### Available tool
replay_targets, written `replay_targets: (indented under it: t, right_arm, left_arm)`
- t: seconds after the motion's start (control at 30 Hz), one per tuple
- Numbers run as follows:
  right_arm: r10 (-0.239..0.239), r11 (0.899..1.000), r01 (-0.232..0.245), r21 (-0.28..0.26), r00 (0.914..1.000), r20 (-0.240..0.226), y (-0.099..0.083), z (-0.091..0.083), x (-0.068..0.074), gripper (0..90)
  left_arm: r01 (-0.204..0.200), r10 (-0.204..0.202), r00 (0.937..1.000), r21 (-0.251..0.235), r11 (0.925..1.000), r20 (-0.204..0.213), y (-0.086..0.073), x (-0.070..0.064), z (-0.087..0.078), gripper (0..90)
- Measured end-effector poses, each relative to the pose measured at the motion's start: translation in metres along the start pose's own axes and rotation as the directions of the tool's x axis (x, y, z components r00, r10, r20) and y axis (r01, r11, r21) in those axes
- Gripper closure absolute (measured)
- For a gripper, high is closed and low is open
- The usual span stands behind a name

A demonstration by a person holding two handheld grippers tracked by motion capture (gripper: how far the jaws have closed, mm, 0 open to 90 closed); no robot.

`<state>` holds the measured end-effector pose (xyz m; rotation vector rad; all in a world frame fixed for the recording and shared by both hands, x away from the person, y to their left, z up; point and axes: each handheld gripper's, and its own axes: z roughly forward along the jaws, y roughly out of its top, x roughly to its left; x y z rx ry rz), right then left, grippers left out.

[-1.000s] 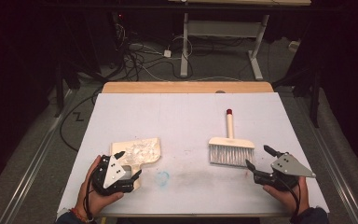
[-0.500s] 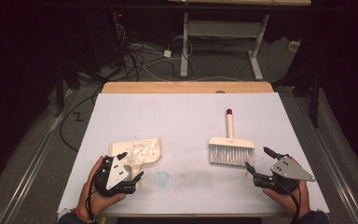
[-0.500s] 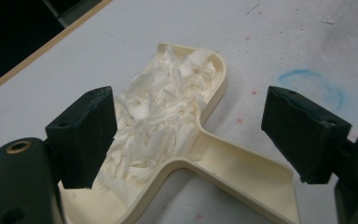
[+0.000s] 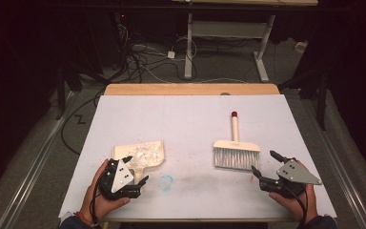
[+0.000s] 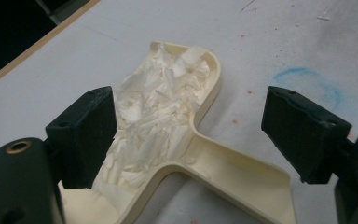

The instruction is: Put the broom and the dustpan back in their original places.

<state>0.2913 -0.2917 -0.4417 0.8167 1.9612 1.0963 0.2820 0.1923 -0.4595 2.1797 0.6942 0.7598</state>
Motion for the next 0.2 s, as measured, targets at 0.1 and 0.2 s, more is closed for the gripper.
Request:
replay_targets:
  t: [0.1, 0.2]
  right_arm:
    - [0.000, 1.000, 0.000, 0.006, 1.0000, -0.004, -0.0009, 0.0006, -0.0004, 23.5]
    - [0.004, 1.000, -0.004, 0.005, 1.0000, -0.003, -0.0009, 0.0006, -0.0012, 23.5]
  left_arm:
    - [-0.005, 0.005, 0.9999, -0.001, 1.0000, 0.009, 0.0019, -0.0022, 0.0017, 17.2]
    - [-0.005, 0.005, 0.9999, -0.001, 1.0000, 0.010, 0.0029, -0.0033, 0.0028, 17.2]
